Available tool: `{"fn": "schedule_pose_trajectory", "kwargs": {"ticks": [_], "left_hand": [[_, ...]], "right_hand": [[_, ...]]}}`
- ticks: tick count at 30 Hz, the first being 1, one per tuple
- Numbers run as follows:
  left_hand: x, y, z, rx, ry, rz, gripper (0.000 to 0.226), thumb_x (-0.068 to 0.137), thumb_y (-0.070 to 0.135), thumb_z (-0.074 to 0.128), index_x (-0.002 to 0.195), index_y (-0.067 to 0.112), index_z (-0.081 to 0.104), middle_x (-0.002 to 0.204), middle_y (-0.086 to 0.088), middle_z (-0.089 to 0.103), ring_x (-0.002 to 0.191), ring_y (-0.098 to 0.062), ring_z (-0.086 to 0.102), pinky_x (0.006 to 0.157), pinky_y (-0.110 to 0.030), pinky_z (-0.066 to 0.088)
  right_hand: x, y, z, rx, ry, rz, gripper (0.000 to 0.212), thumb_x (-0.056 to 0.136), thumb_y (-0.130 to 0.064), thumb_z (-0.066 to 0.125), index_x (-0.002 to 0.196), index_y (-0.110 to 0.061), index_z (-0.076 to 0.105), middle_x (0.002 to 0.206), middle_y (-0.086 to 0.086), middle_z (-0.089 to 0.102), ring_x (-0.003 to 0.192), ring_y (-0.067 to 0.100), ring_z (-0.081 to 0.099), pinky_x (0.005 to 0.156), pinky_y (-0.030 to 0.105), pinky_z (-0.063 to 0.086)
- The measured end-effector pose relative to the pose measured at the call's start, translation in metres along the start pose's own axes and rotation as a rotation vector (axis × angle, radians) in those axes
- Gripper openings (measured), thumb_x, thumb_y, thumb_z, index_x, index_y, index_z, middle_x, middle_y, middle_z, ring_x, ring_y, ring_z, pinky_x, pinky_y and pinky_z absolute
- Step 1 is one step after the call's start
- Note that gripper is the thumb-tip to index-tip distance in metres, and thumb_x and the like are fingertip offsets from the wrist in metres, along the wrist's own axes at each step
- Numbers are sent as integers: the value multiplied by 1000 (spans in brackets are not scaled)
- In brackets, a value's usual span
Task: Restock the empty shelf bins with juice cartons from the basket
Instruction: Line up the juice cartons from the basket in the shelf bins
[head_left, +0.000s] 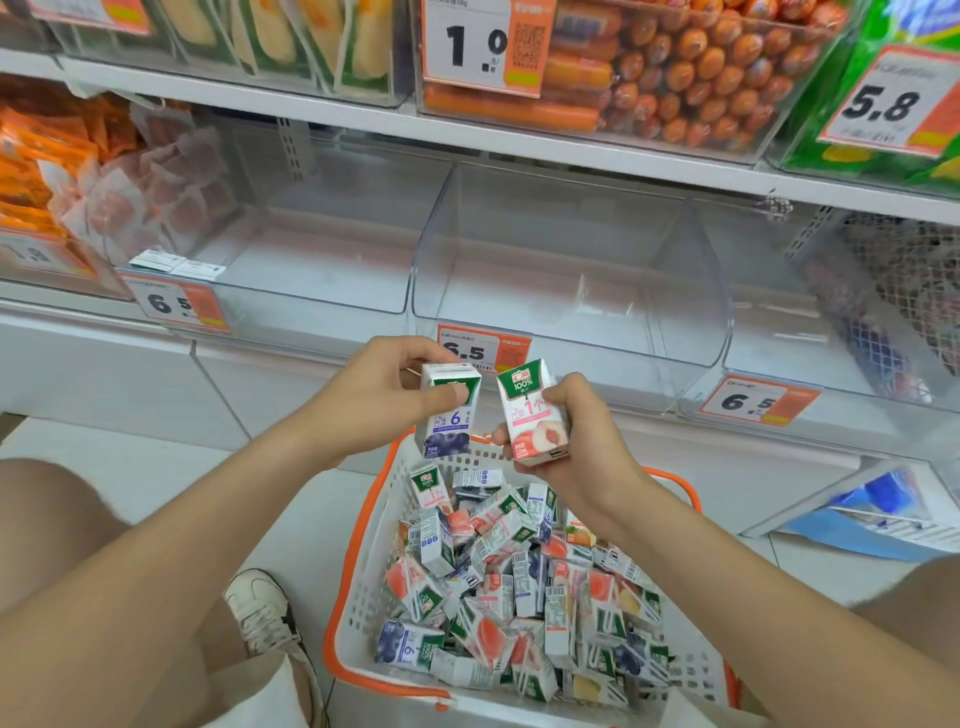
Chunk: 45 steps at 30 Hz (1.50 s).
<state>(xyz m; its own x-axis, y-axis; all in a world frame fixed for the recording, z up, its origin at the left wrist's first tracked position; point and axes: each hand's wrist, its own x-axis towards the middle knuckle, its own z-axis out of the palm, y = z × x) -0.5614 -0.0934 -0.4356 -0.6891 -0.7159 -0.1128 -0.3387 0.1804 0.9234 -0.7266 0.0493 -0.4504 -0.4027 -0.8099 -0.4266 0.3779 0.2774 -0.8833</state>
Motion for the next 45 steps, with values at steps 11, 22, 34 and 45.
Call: {"fn": "schedule_pose_trajectory", "kwargs": {"ticks": [11,22,34,45], "left_hand": [[0,-7,-30,108,133,70,12,101,22,69,107,32,68,96,8,75,90,-12,73,79,-39,61],[-4,-29,-112,302,596,-53,23,100,8,61,122,15,60,116,-6,63,99,-25,64,83,-26,56],[-8,-38,-157,493,295,-253,15,98,12,64,109,19,70,109,-8,69,101,-33,66,83,-43,58],[3,-20,-130,333,312,-135,20,98,27,72,118,25,70,104,0,68,93,-20,63,72,-32,50]], "right_hand": [[-3,-5,27,-373,-61,-419,15,102,-27,66,111,-22,77,93,8,77,74,21,66,59,26,52],[59,-58,164,-745,59,-1090,28,95,-12,65,122,-16,60,108,-6,66,99,14,63,85,30,51],[179,-68,278,-1247,-159,-462,14,84,-14,58,77,-3,63,74,16,64,73,29,52,62,36,43],[114,-95,210,-1196,-227,-845,32,99,-12,47,116,-13,74,100,5,78,101,24,71,103,34,49]]}}
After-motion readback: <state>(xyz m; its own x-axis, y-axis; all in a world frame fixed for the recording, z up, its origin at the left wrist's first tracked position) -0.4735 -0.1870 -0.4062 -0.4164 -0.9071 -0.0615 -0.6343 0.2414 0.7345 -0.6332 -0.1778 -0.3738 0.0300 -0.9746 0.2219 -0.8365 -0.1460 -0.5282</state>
